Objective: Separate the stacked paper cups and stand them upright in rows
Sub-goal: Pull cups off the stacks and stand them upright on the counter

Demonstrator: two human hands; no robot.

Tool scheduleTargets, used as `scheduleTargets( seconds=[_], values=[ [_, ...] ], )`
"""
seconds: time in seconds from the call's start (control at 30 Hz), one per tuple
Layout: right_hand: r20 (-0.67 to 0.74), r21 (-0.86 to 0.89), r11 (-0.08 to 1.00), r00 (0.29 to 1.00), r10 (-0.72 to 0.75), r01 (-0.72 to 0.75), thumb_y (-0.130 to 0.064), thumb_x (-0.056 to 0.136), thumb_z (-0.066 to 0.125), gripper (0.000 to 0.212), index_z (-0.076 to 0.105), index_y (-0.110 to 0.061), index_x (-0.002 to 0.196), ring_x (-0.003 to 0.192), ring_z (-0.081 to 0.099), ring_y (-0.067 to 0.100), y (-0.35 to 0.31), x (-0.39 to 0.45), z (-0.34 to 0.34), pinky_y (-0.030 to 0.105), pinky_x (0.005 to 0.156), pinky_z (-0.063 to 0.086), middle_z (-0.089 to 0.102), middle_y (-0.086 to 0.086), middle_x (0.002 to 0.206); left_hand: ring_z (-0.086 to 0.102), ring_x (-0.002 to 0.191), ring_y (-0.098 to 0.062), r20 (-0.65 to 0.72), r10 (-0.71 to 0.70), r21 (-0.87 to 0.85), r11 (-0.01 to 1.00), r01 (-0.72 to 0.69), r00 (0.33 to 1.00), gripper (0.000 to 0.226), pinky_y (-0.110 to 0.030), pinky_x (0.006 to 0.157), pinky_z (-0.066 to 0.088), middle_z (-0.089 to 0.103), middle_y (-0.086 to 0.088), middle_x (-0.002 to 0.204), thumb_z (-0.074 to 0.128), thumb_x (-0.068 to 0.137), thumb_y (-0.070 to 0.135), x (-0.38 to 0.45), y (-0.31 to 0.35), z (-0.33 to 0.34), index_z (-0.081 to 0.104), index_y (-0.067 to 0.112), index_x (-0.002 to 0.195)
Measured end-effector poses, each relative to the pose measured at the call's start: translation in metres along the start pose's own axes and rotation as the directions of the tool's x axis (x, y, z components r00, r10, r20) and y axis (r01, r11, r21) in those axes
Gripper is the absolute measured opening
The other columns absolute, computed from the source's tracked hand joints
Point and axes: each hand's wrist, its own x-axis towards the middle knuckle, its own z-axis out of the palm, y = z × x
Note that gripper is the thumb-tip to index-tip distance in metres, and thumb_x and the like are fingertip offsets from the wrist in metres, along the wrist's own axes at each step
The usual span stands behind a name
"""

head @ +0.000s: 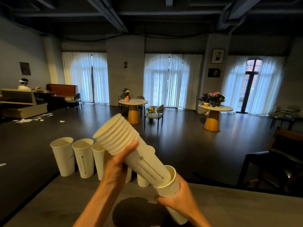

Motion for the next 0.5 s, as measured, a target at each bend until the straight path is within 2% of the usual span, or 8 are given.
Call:
scheduleTargets(
  seconds=[0.07, 0.13, 0.17, 0.3, 0.4, 0.5],
  values=[
    [-0.164, 0.086, 0.995, 0.985, 0.061, -0.047, -0.022, 0.053, 0.095, 0.081, 0.052, -0.036, 0.120, 0.103, 0.063, 0.005, 0.013, 0.007, 0.000, 0.016, 0.074, 0.053, 0.066, -0.018, 0.106, 0.063, 0.111, -0.027, -0.069, 0.055, -0.089, 0.994, -0.061, 0.996, 0.111, -0.048, 0.095, 0.053, 0.067, -0.014, 0.119, 0.097, 0.025, 0.051, 0.015, 0.022, -0.014, 0.061, 0.017, 0.124],
    [-0.309, 0.147, 0.985, 0.942, 0.128, -0.086, -0.026, 0.051, 0.093, 0.088, 0.045, -0.034, 0.125, 0.100, 0.058, 0.005, 0.024, 0.017, 0.002, 0.019, 0.082, 0.047, 0.058, -0.021, 0.108, 0.062, 0.115, -0.029, -0.127, 0.087, -0.147, 0.983, -0.106, 0.988, 0.122, -0.043, 0.086, 0.058, 0.060, -0.020, 0.133, 0.098, 0.032, 0.050, 0.027, 0.035, -0.026, 0.052, 0.013, 0.139],
    [-0.342, 0.159, 0.981, 0.926, 0.160, -0.111, -0.028, 0.051, 0.092, 0.096, 0.042, -0.030, 0.133, 0.103, 0.053, 0.006, 0.030, 0.025, 0.004, 0.026, 0.086, 0.045, 0.055, -0.017, 0.113, 0.063, 0.114, -0.029, -0.149, 0.092, -0.161, 0.980, -0.116, 0.985, 0.125, -0.040, 0.081, 0.059, 0.061, -0.018, 0.132, 0.098, 0.033, 0.051, 0.030, 0.038, -0.031, 0.051, 0.012, 0.142],
    [-0.368, 0.143, 0.970, 0.899, 0.236, -0.196, -0.035, 0.046, 0.093, 0.115, 0.034, -0.025, 0.145, 0.120, 0.050, 0.022, 0.053, 0.056, 0.013, 0.045, 0.095, 0.047, 0.052, 0.002, 0.136, 0.067, 0.105, -0.028, -0.190, 0.078, -0.162, 0.981, -0.109, 0.979, 0.113, -0.042, 0.080, 0.061, 0.066, -0.015, 0.119, 0.097, 0.033, 0.053, 0.034, 0.027, -0.043, 0.057, 0.015, 0.132],
    [-0.388, 0.142, 0.971, 0.892, 0.232, -0.190, -0.034, 0.046, 0.095, 0.119, 0.031, -0.026, 0.146, 0.127, 0.049, 0.027, 0.060, 0.075, 0.021, 0.048, 0.098, 0.046, 0.049, 0.005, 0.141, 0.070, 0.101, -0.027, -0.205, 0.039, -0.186, 0.979, -0.078, 0.978, 0.115, -0.042, 0.076, 0.061, 0.069, -0.015, 0.118, 0.097, 0.036, 0.050, 0.034, 0.014, -0.049, 0.054, 0.014, 0.137],
    [-0.395, 0.129, 0.978, 0.896, 0.204, -0.165, -0.029, 0.048, 0.096, 0.119, 0.029, -0.024, 0.147, 0.130, 0.047, 0.028, 0.069, 0.087, 0.024, 0.048, 0.100, 0.044, 0.048, 0.005, 0.143, 0.073, 0.093, -0.022, -0.194, 0.039, -0.171, 0.983, -0.073, 0.980, 0.077, -0.037, 0.067, 0.061, 0.076, -0.005, 0.102, 0.090, 0.058, 0.040, 0.037, 0.002, -0.058, 0.059, 0.021, 0.125]
  ],
)
